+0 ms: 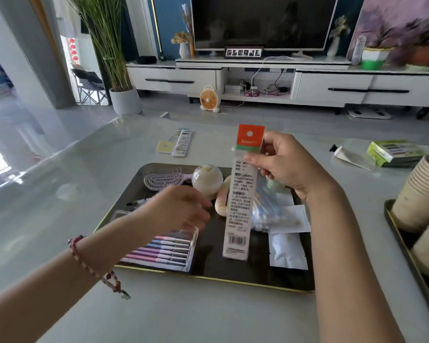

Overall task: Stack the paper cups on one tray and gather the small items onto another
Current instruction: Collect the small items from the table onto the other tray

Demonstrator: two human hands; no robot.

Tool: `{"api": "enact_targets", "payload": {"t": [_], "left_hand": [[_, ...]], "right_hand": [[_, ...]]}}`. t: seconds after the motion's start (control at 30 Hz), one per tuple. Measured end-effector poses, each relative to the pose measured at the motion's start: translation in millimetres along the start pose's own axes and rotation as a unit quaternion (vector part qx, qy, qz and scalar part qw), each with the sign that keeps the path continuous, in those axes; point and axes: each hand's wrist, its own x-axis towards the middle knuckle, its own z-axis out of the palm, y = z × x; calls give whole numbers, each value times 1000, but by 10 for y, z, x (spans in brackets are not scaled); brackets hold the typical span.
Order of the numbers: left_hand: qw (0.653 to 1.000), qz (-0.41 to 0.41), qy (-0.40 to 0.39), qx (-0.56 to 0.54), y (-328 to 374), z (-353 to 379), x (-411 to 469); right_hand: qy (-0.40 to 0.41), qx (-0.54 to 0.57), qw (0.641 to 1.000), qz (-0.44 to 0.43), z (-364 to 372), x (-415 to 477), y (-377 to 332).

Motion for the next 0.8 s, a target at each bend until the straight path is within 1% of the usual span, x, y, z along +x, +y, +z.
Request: {"api": "enact_targets", "payload": {"t": [0.07,0.1,0.13,0.2,0.27,0.37,0.4,0.47,0.53,0.6,0.67,0.73,0.8], "left_hand": [[992,48,114,-19,5,-130,-23],[986,67,151,-27,-14,-178,-54],[981,80,170,-40,-40,-208,-79],[977,94,178,-70,-103,-229,-152],[975,87,172,-108,-171,-246,-196],[966,19,199,-166,-274,-367,-217],[964,-6,208,-165,-304,-398,-211],[965,-31,220,-136,-395,-495,-224],[969,-25,219,-115,-464,-544,-229],[965,-3,238,-109,-525,-599,-198],[954,16,288,-84,-567,-669,-156],[940,21,340,-7,-623,-747,-108],[926,17,370,69,-696,-794,-93]], "right_hand": [[-35,-75,996,-33,147,-11,-103],[-62,-99,992,-42,259,-23,-156],[-90,-110,989,-51,371,-38,-203],[-134,-128,980,-70,609,-62,-258],[-192,-137,970,-58,799,-89,-250],[-291,-154,944,39,959,-125,-137],[-308,-173,933,65,957,-150,-104],[-337,-216,913,78,963,-188,-100],[-354,-262,895,75,930,-224,-97],[-354,-284,888,78,906,-242,-92],[-340,-277,895,85,914,-238,-65],[-315,-262,909,82,966,-235,-49],[-299,-267,914,62,1038,-234,-31]]}}
